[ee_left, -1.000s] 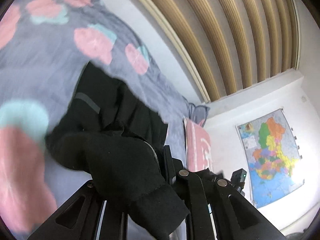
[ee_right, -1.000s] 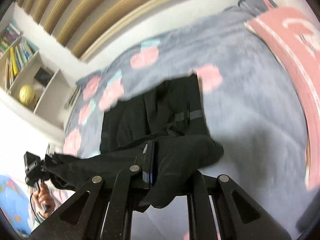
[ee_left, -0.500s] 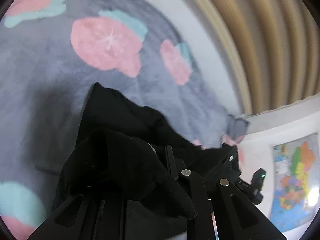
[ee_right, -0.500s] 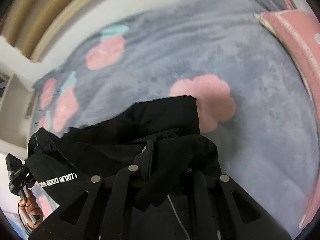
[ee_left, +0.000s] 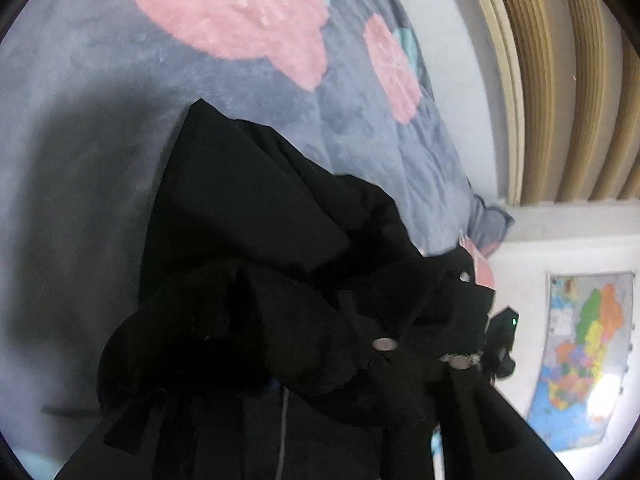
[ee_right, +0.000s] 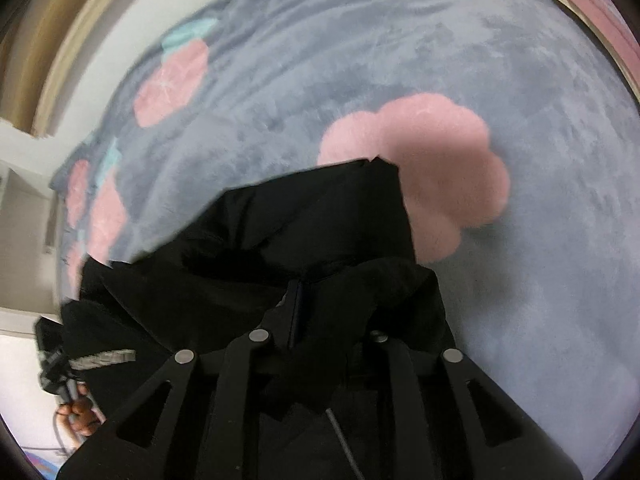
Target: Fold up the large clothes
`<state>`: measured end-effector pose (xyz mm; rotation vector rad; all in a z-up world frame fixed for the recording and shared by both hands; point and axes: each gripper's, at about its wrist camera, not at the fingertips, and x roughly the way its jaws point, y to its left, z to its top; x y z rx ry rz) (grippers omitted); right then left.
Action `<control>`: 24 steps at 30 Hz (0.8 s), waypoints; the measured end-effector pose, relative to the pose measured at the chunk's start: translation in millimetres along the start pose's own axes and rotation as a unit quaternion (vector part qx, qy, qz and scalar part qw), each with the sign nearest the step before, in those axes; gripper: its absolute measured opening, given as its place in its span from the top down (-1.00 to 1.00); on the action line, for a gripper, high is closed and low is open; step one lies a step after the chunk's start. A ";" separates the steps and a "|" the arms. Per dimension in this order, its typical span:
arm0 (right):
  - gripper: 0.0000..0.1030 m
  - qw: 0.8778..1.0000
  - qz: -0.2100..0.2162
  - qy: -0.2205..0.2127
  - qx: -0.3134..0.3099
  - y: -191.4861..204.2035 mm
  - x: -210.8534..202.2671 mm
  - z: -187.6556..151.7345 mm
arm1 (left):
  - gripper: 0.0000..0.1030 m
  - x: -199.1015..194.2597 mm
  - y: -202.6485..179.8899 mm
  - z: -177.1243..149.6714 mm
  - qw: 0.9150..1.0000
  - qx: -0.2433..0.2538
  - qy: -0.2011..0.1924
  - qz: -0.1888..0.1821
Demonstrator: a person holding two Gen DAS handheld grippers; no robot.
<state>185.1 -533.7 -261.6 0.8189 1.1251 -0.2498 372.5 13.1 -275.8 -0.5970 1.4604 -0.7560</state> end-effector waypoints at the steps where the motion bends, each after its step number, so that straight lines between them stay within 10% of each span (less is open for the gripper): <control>1: 0.54 1.000 0.018 -0.006 0.002 -1.4 -16.9 -1.2 | 0.02 -9.5 -5.4 -3.4 1.000 0.007 0.010 -0.007; 7: -0.15 0.994 0.085 -0.056 -0.032 9.0 -100.9 -33.2 | -0.14 -95.7 -26.6 -38.9 0.999 0.032 -0.022 0.006; 11: -0.29 0.991 0.030 -0.096 -0.092 44.4 -120.0 -60.4 | -0.25 -118.9 -61.1 -67.3 0.994 0.086 -0.062 0.036; 18: -0.29 0.977 -0.009 -0.083 -0.195 120.0 -54.6 -119.5 | -0.25 -24.9 -141.2 -120.0 0.982 0.188 -0.028 0.016; 24: -0.36 0.965 -0.097 -0.065 -0.234 150.0 36.2 -100.9 | -0.24 81.2 -137.8 -97.8 0.967 0.190 -0.037 0.167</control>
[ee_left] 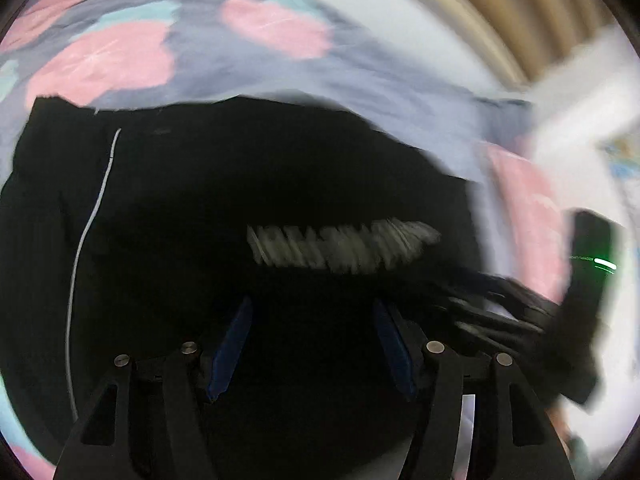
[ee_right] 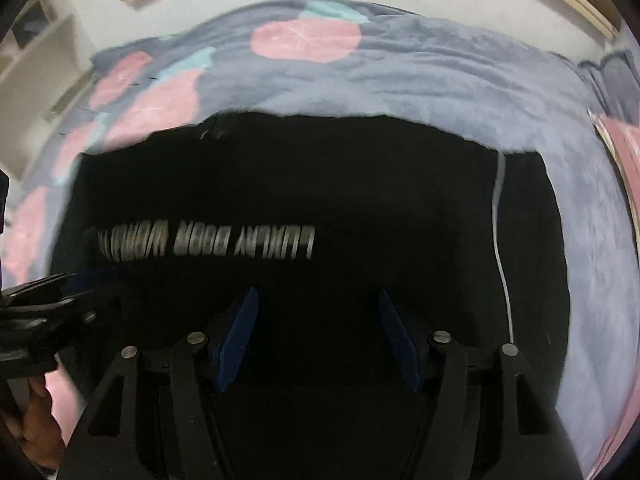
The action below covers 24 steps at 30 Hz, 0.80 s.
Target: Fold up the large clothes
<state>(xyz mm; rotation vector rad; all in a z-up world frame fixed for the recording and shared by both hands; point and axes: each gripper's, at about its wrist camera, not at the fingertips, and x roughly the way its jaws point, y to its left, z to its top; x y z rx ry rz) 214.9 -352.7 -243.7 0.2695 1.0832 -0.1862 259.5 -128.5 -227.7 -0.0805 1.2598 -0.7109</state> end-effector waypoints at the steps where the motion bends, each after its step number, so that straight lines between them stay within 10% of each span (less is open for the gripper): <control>1: -0.39 1.000 -0.006 0.010 0.004 -2.0 15.3 10.8 | -0.24 12.4 11.8 11.2 1.000 -0.019 -0.005 0.001; 6: -0.55 0.999 -0.007 0.039 0.033 -16.0 65.4 40.4 | -0.16 44.2 36.8 53.1 0.999 -0.029 -0.018 0.032; 12: -0.43 0.999 0.024 0.004 0.045 -46.1 21.3 45.8 | -0.13 7.6 58.7 60.4 0.997 -0.025 -0.044 0.059; 17: -0.43 0.995 -0.043 0.011 0.094 -102.5 26.4 49.4 | -0.10 -19.1 140.1 61.3 0.990 -0.109 -0.059 0.064; 20: -0.38 0.991 -0.022 0.055 0.122 -129.4 70.1 42.7 | 0.39 -5.0 167.8 61.6 0.986 -0.138 -0.055 0.072; 24: -0.38 0.991 -0.033 0.053 0.119 -128.5 77.2 46.5 | 0.40 7.2 176.7 63.2 0.985 -0.155 -0.048 0.064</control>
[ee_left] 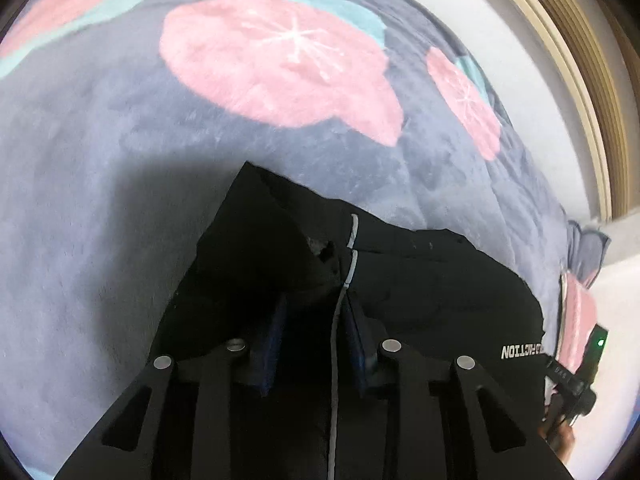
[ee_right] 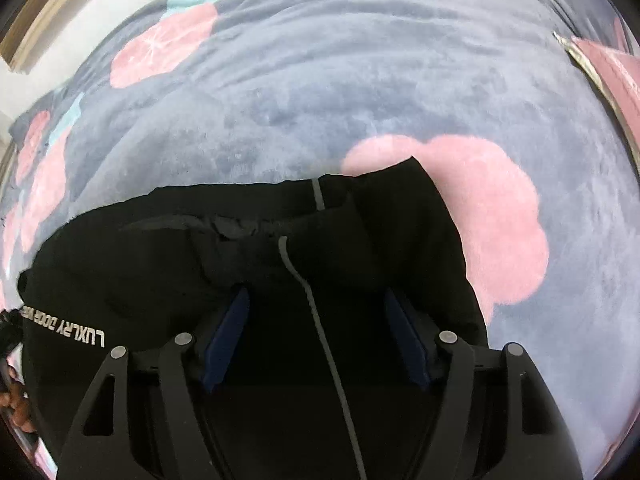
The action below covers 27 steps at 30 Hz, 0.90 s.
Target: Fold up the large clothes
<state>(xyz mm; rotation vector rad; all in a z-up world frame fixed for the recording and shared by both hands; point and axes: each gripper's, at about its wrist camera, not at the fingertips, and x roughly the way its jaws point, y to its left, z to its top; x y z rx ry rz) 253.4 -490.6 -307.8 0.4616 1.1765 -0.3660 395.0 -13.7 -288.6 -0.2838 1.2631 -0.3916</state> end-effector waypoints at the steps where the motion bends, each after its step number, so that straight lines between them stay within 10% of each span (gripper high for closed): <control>1: -0.37 1.000 -0.003 0.003 -0.006 0.3 -1.1 0.0 | 0.40 -1.3 -4.9 -0.1 1.000 0.012 0.000 0.006; 9: -0.46 0.997 0.037 -0.054 -0.044 22.4 -97.8 -40.7 | 0.36 -83.4 -45.0 -42.5 0.995 0.090 -0.025 -0.026; 12: -0.54 0.995 0.048 -0.057 -0.059 39.1 -114.6 -77.5 | -0.07 -108.2 -63.2 -78.8 0.991 0.119 -0.023 -0.054; 16: -0.54 0.995 0.015 -0.019 -0.092 59.0 -89.4 -123.0 | -0.11 -95.5 -76.2 -122.4 0.987 0.155 -0.017 -0.030; 19: -0.54 0.995 0.001 -0.004 -0.099 59.6 -62.9 -138.8 | -0.12 -42.9 -47.6 -132.2 0.996 0.090 0.027 -0.003; 27: -0.54 0.997 0.029 -0.021 -0.073 49.7 -89.9 -116.4 | -0.13 -67.9 -55.2 -119.5 0.995 0.095 0.016 -0.020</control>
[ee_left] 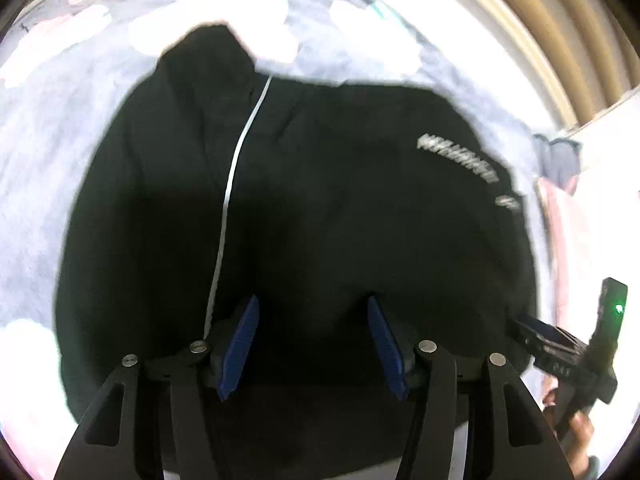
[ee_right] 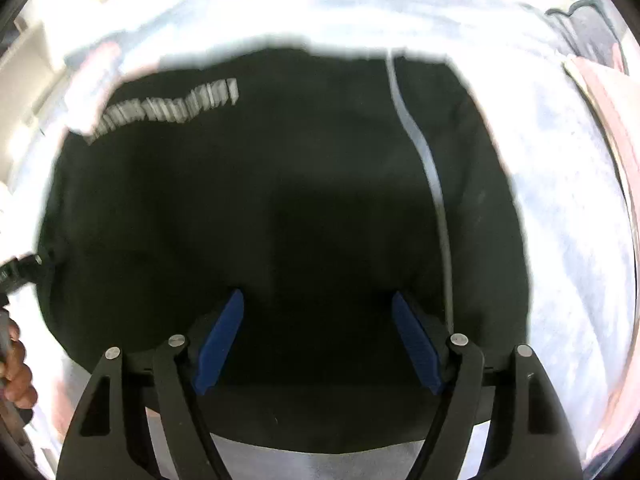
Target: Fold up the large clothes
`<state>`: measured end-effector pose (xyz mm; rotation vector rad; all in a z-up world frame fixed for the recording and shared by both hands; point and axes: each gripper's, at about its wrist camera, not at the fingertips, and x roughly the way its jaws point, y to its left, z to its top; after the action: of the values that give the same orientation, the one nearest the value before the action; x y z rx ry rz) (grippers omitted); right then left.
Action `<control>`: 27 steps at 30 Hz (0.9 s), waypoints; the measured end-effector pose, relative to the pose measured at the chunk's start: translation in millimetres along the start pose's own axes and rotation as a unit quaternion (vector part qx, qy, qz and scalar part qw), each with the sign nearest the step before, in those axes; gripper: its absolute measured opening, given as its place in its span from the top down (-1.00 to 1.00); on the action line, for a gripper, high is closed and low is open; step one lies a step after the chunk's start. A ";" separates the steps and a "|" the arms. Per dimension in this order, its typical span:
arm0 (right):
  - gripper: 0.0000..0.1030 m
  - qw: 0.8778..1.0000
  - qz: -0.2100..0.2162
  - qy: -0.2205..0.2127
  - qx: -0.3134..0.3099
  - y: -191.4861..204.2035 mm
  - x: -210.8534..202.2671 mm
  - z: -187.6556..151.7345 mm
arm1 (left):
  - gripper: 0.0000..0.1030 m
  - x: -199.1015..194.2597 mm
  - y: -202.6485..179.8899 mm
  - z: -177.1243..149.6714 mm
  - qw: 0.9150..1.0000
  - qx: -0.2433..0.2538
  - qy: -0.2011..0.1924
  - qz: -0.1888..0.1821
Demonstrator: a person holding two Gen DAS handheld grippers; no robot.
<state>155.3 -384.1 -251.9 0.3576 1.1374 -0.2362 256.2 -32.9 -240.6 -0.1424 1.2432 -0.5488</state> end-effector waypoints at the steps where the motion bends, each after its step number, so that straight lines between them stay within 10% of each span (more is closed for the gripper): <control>1: -0.54 1.000 -0.005 -0.022 0.005 -5.3 -9.7 7.8 | -0.13 -9.2 -0.6 4.6 1.000 0.005 -0.012 -0.006; 6: -0.54 0.998 -0.038 -0.026 0.032 -25.3 15.0 56.5 | -0.13 -13.2 -0.3 43.2 0.999 0.014 -0.042 0.016; 12: -0.74 0.996 -0.026 0.034 0.076 -44.1 73.6 70.1 | -0.15 45.9 24.5 66.2 0.997 -0.030 0.012 0.064; 27: -0.75 0.994 -0.092 -0.059 -0.005 8.9 -43.7 43.0 | -0.15 -34.1 21.5 50.4 0.999 0.034 -0.024 0.033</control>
<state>177.0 -392.7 -194.6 0.2274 1.0543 -0.4083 302.4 -7.9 -203.2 -0.0572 1.1766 -0.5263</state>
